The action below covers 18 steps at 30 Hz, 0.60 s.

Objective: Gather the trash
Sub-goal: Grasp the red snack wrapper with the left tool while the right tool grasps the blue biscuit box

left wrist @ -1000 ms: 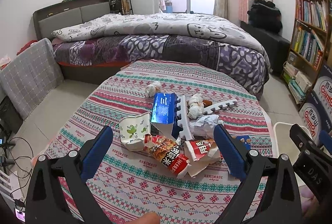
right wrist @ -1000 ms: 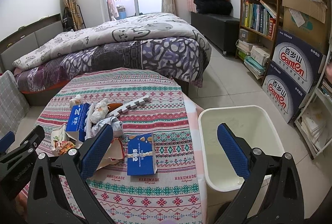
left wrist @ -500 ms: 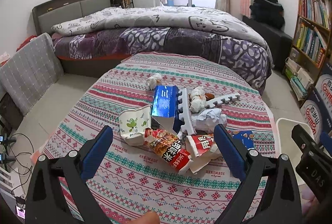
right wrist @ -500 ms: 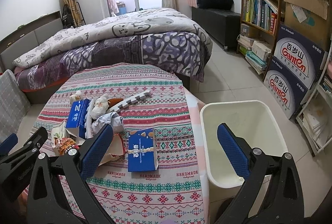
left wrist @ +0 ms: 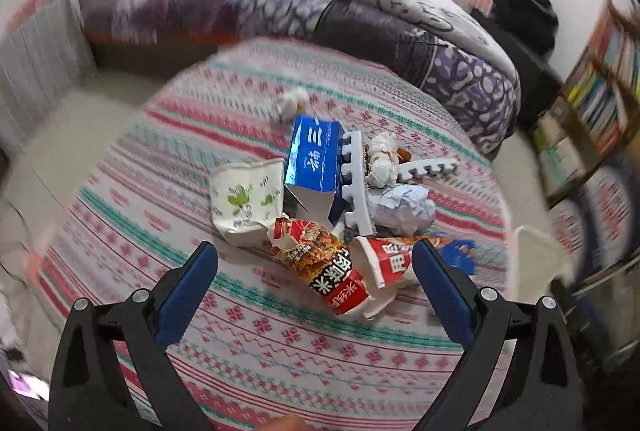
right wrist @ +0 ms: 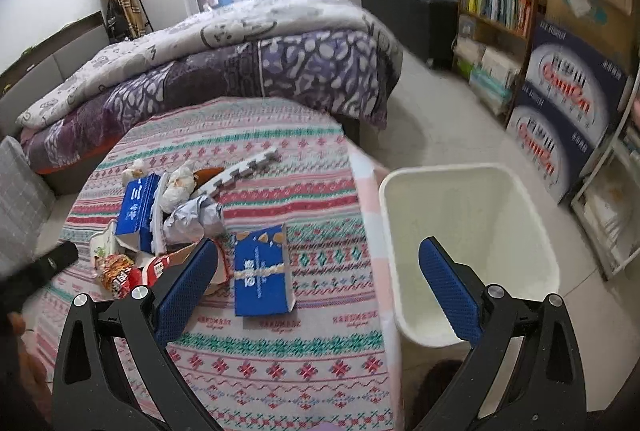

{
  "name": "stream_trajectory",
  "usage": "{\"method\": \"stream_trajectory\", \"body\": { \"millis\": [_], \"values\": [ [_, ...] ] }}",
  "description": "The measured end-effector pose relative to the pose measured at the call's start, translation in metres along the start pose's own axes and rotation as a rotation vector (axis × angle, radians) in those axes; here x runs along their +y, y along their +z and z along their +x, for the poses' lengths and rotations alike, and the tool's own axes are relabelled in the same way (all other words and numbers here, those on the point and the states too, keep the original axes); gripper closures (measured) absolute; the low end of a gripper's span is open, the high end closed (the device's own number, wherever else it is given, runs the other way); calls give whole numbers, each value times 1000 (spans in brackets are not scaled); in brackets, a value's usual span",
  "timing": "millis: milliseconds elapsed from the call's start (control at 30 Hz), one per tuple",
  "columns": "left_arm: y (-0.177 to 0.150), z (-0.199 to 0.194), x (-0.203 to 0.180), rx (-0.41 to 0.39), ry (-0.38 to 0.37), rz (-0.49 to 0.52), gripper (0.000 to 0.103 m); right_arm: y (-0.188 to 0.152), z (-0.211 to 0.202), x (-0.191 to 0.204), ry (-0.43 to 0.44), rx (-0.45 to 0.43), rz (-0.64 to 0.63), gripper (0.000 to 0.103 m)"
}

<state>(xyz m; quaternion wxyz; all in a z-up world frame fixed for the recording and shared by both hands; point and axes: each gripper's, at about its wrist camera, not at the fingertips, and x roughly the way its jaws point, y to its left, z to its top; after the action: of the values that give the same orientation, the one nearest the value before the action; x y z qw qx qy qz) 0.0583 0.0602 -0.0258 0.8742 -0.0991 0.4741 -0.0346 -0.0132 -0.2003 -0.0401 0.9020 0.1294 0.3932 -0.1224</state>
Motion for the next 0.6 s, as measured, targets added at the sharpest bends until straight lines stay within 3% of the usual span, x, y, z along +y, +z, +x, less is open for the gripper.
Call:
{"method": "stream_trajectory", "body": {
  "millis": [67,167,367,600],
  "values": [
    [14,9,18,75,-64,-64,8,-1,5,-2,2,27,8,7],
    [24,24,44,151,-100,-178,8,-2,10,-3,18,62,16,7],
    [2,75,52,361,-178,-377,12,-3,18,-1,7,88,-2,7],
    [0,99,44,374,-137,-460,25,-10,32,3,-22,123,-56,7]
  ]
}}
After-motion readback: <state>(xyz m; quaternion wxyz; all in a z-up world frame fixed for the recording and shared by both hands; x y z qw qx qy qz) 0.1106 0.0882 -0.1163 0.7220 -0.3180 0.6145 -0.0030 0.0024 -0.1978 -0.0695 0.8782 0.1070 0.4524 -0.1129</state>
